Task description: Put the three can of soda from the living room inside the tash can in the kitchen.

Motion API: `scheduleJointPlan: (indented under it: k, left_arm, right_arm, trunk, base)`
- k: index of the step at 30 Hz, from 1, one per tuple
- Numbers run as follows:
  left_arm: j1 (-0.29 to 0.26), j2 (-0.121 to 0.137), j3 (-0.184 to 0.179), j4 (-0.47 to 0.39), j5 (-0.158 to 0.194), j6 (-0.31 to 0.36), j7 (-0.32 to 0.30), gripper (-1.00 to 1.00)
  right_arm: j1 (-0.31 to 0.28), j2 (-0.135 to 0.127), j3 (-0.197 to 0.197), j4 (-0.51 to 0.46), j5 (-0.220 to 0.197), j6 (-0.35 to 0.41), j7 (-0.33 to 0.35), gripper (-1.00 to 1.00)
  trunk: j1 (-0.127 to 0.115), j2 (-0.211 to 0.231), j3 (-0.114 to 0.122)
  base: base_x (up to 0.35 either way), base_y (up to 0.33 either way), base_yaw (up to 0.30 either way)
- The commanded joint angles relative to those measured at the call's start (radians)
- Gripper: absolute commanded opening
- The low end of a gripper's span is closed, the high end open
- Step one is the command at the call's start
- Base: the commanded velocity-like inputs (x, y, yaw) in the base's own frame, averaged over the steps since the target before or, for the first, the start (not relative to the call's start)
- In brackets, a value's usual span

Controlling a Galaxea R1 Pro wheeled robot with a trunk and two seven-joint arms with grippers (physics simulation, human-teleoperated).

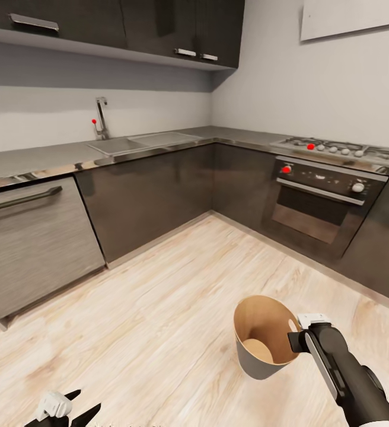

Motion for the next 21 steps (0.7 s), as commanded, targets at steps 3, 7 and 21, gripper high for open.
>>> scheduleJointPlan:
  k: [3,7,21]
  left_arm:
    - [0.0,0.0,0.0,0.0,0.0,0.0,0.0,1.0]
    - [0.0,0.0,0.0,0.0,0.0,0.0,0.001,1.0]
    - [0.0,0.0,0.0,0.0,0.0,0.0,0.0,1.0]
  right_arm:
    - [0.0,0.0,0.0,0.0,-0.006,0.0,0.0,-1.0]
    - [0.0,0.0,0.0,0.0,-0.006,0.0,0.0,-1.0]
    - [0.0,0.0,0.0,0.0,-0.006,0.0,0.0,-1.0]
  trunk:
    - [0.0,0.0,0.0]
    - [0.0,0.0,0.0]
    - [0.0,0.0,0.0]
  base:
    - [0.0,0.0,0.257]
    - [0.0,0.0,0.258]
    - [0.0,0.0,0.258]
